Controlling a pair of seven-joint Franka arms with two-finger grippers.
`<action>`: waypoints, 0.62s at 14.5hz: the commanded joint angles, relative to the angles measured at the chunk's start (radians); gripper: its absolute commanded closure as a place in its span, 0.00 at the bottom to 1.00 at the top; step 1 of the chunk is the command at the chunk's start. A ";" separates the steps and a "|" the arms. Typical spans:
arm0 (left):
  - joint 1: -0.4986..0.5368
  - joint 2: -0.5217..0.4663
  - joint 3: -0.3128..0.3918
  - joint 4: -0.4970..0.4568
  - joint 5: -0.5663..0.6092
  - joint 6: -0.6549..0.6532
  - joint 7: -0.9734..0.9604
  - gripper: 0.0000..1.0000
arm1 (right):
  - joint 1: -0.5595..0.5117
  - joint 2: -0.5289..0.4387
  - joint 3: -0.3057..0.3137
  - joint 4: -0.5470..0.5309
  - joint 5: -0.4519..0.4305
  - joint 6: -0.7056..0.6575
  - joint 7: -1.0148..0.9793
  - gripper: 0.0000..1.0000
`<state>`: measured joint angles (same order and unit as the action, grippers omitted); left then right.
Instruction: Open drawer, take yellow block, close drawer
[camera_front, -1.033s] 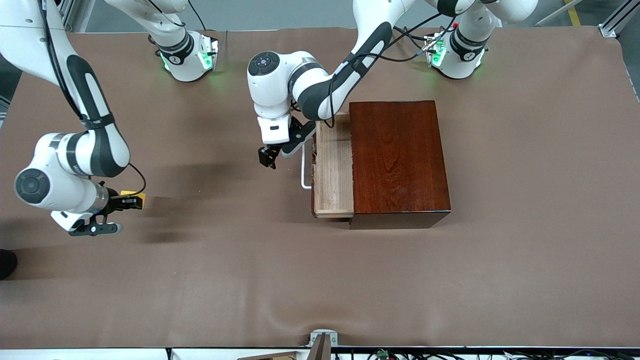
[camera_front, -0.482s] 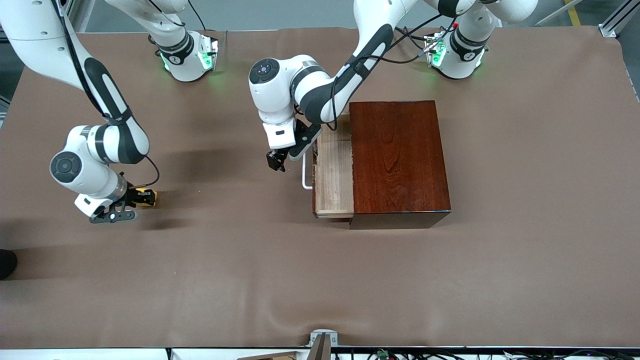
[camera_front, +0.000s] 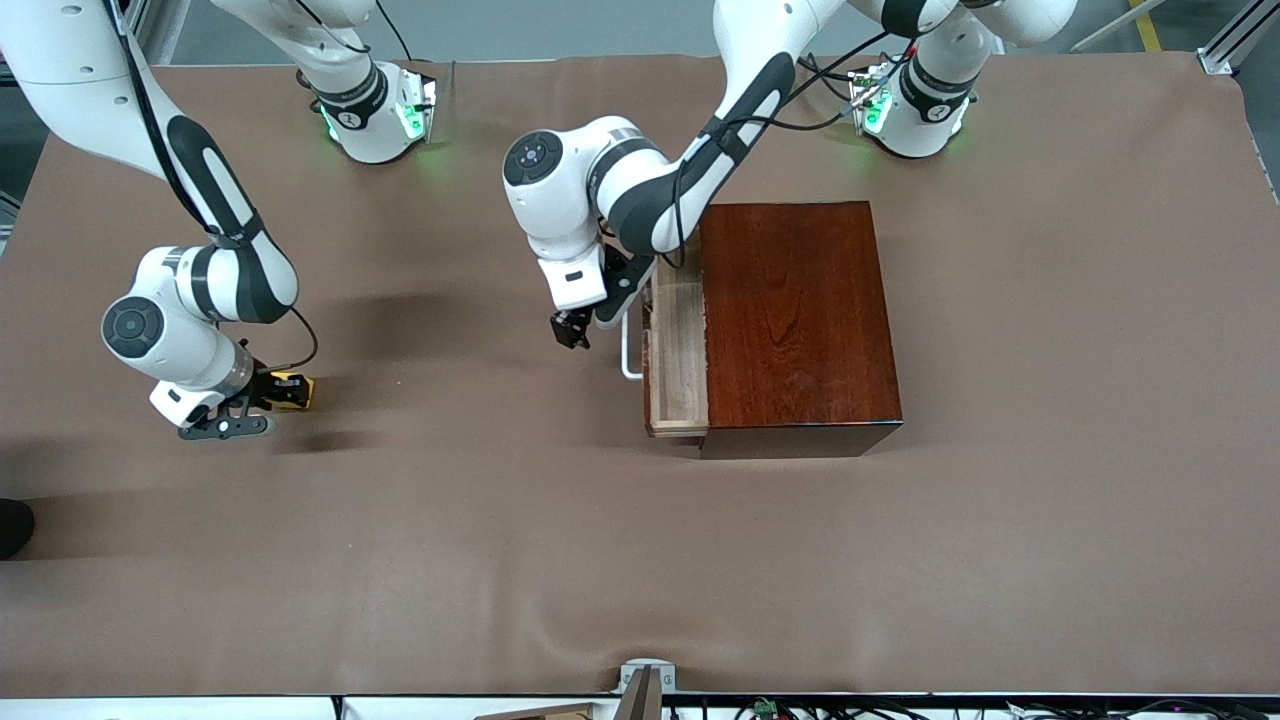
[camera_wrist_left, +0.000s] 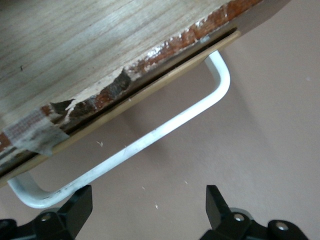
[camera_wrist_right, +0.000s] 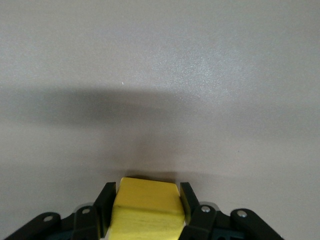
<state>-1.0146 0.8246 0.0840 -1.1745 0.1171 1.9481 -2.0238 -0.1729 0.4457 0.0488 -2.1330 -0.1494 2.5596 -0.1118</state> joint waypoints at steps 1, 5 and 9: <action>0.019 -0.013 0.019 -0.005 0.025 -0.075 0.010 0.00 | -0.020 -0.038 0.019 -0.038 -0.025 0.010 0.004 0.19; 0.022 -0.016 0.045 -0.010 0.019 -0.138 -0.006 0.00 | -0.014 -0.050 0.028 -0.019 -0.025 -0.019 0.006 0.00; 0.048 -0.016 0.045 -0.011 0.018 -0.167 -0.004 0.00 | 0.003 -0.065 0.031 0.077 -0.016 -0.208 0.007 0.00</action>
<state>-0.9855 0.8242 0.1185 -1.1738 0.1173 1.8113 -2.0279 -0.1712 0.4118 0.0703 -2.0931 -0.1504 2.4353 -0.1123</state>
